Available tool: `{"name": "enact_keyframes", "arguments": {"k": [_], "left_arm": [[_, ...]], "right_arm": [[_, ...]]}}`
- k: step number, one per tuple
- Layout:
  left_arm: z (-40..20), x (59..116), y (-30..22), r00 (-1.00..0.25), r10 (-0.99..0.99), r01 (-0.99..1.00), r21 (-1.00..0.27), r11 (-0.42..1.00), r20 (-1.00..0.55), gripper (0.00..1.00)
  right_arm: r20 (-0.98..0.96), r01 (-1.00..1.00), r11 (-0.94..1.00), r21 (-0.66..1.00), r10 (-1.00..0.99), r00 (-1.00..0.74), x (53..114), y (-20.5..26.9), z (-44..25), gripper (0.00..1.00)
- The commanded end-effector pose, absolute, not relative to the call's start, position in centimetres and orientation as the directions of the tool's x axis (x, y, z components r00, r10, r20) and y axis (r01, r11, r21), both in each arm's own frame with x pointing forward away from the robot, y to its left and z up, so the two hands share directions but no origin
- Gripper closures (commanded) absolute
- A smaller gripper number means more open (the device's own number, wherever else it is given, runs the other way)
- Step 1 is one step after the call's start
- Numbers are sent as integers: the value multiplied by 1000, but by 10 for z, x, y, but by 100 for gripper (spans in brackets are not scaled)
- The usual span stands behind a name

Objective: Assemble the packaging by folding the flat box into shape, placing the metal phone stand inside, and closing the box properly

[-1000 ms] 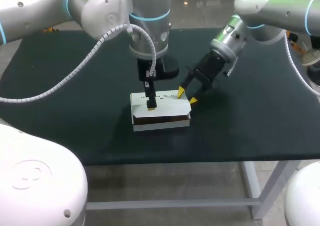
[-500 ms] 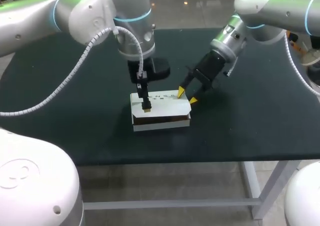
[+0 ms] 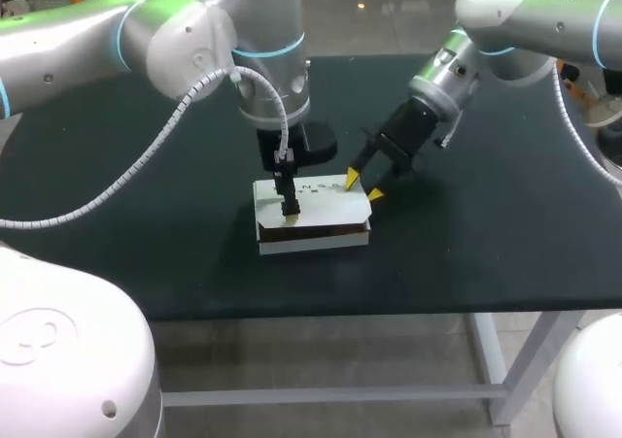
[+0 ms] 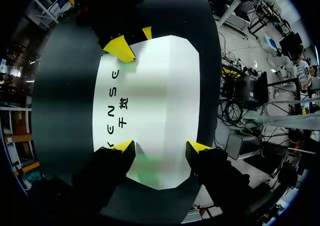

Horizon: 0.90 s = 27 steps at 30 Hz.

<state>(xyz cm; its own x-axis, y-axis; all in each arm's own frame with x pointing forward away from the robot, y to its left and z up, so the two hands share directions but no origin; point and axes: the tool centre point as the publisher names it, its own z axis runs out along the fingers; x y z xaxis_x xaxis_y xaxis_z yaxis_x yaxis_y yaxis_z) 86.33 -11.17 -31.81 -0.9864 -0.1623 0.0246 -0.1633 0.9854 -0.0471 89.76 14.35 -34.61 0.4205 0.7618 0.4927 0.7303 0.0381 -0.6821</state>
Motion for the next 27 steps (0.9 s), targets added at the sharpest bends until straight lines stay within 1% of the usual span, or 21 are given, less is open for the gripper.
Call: {"name": "enact_keyframes", "arguments": {"k": [1,8,16,23,27], "left_arm": [[-320,860,-113,-986,-168,-168,-38,985,8,30],[-324,866,-113,-983,-180,-180,-37,983,-18,26],[-328,868,-114,-978,-190,-187,-42,981,-85,27],[-328,867,-113,-973,-185,-178,-61,982,-139,23],[-329,869,-114,-970,-187,-179,-62,982,-158,24]], "right_arm": [[491,728,39,-684,764,420,898,144,-347,57],[491,728,39,-684,764,420,898,144,-347,57],[491,728,39,-684,764,420,898,144,-347,58],[491,728,39,-684,764,420,898,144,-347,58],[491,728,39,-684,764,420,898,144,-347,58]]}}
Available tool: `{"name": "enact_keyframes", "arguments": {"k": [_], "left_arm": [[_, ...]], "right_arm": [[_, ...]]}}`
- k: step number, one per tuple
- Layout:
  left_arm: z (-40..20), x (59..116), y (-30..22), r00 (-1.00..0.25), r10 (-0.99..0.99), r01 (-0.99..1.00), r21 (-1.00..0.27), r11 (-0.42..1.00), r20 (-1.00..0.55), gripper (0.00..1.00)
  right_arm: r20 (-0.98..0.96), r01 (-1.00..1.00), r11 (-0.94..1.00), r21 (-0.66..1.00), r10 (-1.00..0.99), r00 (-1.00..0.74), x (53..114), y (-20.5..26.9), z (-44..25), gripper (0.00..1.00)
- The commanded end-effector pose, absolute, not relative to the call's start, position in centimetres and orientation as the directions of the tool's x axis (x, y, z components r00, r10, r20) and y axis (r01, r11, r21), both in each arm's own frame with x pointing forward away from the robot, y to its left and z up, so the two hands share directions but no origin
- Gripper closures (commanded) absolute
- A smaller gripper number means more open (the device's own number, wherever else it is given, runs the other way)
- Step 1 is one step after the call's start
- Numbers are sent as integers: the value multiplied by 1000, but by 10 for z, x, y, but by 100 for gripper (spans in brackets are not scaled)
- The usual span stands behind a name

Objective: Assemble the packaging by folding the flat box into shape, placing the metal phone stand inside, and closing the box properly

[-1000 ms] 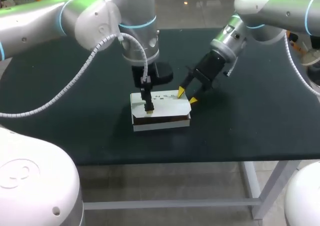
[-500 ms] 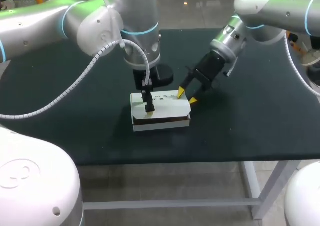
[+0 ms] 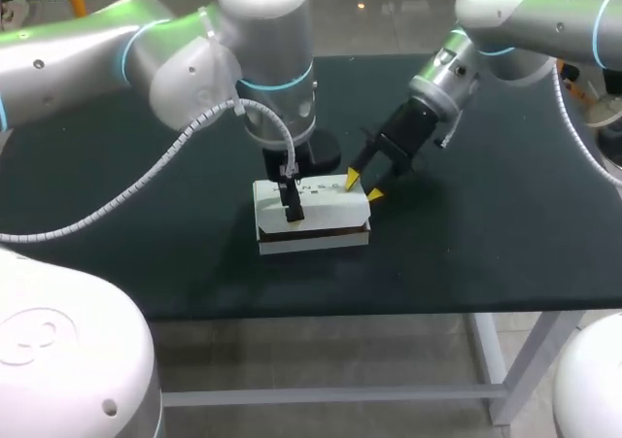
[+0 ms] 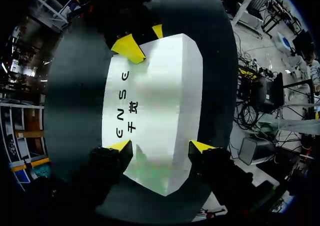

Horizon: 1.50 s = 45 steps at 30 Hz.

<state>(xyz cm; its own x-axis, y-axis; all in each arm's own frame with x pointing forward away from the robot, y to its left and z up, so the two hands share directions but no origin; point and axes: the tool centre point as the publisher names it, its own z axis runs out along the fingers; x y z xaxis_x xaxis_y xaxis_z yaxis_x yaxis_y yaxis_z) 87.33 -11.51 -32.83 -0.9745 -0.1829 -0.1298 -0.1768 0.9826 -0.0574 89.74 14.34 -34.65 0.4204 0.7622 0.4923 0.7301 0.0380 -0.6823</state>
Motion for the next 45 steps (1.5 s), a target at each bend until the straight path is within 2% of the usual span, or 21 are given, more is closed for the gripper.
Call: {"name": "enact_keyframes", "arguments": {"k": [1,5,8,13,18,30,45], "left_arm": [[-329,870,-114,-969,-187,-179,-62,982,-164,24],[-331,872,-115,-961,-201,-192,-66,979,-190,25],[-332,873,-117,-956,-206,-196,-67,978,-207,45],[-333,874,-120,-949,-213,-204,-62,977,-233,45],[-333,874,-121,-945,-216,-206,-68,976,-245,59],[-339,873,-120,-941,-200,-188,-69,980,-272,62],[-344,872,-120,-940,-186,-175,-64,983,-287,61]], "right_arm": [[491,728,39,-684,764,420,898,144,-347,58],[491,728,39,-684,764,420,898,144,-347,58],[491,728,39,-684,764,420,898,144,-347,58],[491,728,39,-684,764,420,898,144,-347,59],[491,728,39,-684,764,420,898,144,-347,58],[491,728,39,-684,764,420,898,144,-347,59],[490,729,37,-683,764,420,898,144,-348,59]]}}
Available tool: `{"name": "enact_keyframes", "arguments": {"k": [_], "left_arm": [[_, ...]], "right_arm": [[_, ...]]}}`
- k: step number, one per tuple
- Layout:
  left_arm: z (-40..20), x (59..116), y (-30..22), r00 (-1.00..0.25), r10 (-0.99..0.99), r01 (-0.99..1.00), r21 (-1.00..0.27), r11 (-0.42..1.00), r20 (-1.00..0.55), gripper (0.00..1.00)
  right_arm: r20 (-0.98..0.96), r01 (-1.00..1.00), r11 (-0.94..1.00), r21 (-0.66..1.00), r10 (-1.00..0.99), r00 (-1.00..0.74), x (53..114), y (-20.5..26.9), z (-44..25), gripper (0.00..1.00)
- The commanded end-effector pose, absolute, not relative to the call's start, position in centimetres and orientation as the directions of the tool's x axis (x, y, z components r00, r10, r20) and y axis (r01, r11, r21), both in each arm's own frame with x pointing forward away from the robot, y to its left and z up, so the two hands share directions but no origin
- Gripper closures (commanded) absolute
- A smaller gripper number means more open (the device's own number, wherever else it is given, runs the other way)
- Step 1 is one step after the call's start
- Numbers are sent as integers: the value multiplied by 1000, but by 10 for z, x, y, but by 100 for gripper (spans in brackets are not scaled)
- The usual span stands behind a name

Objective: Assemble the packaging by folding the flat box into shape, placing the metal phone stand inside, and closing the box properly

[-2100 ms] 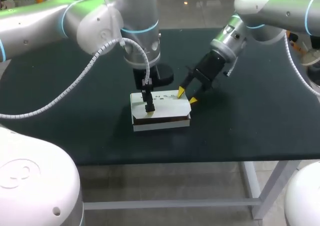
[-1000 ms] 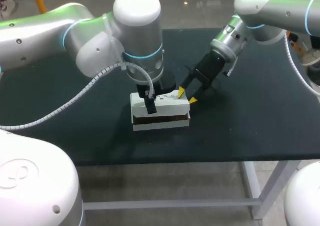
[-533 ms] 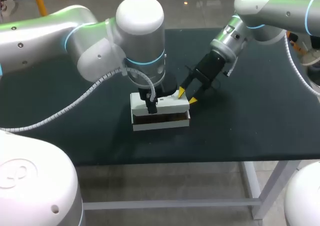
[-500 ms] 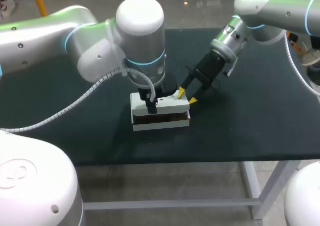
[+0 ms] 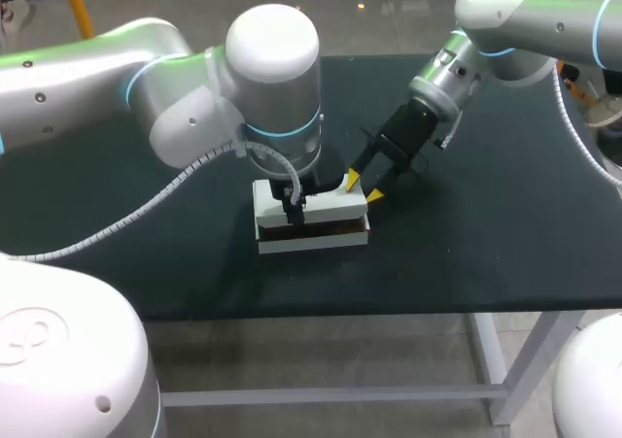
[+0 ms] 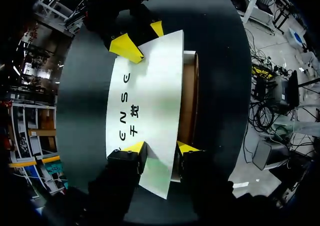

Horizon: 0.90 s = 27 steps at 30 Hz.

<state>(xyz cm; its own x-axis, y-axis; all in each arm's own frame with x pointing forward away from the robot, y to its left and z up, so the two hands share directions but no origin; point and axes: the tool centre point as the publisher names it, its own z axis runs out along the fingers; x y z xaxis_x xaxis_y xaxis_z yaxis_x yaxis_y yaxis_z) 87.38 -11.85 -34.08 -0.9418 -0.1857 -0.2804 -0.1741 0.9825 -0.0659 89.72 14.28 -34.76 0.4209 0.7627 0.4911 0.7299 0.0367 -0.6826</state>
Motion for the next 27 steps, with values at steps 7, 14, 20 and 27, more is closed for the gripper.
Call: {"name": "enact_keyframes", "arguments": {"k": [7,14,20,27], "left_arm": [[-345,872,-119,-940,-183,-172,-63,983,-289,61],[-348,870,-119,-940,-184,-171,-69,983,-288,62],[-352,868,-121,-940,-183,-171,-68,983,-287,60],[-355,867,-122,-941,-183,-170,-69,983,-285,59]], "right_arm": [[484,731,28,-682,767,421,895,140,-349,58],[480,734,19,-679,768,424,892,134,-348,58],[483,740,15,-672,767,423,889,130,-346,59],[488,745,11,-667,762,426,887,127,-346,59]]}}
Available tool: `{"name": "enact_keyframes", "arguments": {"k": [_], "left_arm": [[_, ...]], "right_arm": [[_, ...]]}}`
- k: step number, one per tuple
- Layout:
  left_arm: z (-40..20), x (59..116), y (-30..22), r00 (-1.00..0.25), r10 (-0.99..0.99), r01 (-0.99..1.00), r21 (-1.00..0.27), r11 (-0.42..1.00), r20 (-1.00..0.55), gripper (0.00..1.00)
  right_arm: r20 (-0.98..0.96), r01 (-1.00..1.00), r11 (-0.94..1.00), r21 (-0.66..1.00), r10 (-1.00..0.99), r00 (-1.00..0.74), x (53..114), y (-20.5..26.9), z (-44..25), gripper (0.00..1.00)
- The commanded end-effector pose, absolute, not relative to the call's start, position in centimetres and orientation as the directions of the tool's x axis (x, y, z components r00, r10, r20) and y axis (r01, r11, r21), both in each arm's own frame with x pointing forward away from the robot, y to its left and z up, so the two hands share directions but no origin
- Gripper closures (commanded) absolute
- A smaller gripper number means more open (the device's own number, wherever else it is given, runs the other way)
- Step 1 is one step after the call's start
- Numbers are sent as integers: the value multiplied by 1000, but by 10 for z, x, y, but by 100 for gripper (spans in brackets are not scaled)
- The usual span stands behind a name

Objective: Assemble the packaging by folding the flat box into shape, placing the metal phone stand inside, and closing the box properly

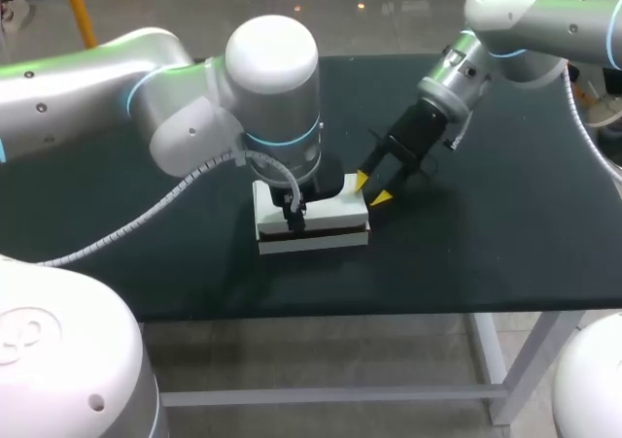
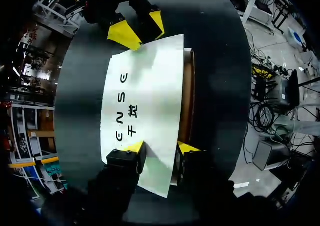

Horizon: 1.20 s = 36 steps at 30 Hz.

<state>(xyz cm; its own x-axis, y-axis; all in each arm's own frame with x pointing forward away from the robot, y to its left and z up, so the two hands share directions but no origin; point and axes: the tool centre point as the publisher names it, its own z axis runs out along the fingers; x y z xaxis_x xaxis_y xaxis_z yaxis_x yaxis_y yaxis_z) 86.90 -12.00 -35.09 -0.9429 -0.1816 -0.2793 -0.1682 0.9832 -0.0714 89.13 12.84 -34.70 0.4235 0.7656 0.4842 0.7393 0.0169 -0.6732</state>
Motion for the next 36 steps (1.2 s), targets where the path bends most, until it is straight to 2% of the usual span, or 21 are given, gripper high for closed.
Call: {"name": "enact_keyframes", "arguments": {"k": [1,14,16,19,36], "left_arm": [[-355,866,-122,-941,-183,-170,-69,983,-285,58],[-358,865,-122,-943,-184,-170,-73,983,-278,58],[-358,864,-122,-943,-184,-171,-73,983,-276,58],[-358,864,-122,-943,-186,-171,-75,982,-275,57],[-358,862,-120,-942,-191,-176,-79,981,-275,57]], "right_arm": [[489,746,10,-666,762,426,887,126,-345,59],[516,778,7,-628,752,410,882,126,-334,62],[525,790,11,-613,753,397,880,127,-331,73],[537,807,18,-591,755,376,877,130,-328,100],[553,847,44,-530,775,306,860,142,-337,100]]}}
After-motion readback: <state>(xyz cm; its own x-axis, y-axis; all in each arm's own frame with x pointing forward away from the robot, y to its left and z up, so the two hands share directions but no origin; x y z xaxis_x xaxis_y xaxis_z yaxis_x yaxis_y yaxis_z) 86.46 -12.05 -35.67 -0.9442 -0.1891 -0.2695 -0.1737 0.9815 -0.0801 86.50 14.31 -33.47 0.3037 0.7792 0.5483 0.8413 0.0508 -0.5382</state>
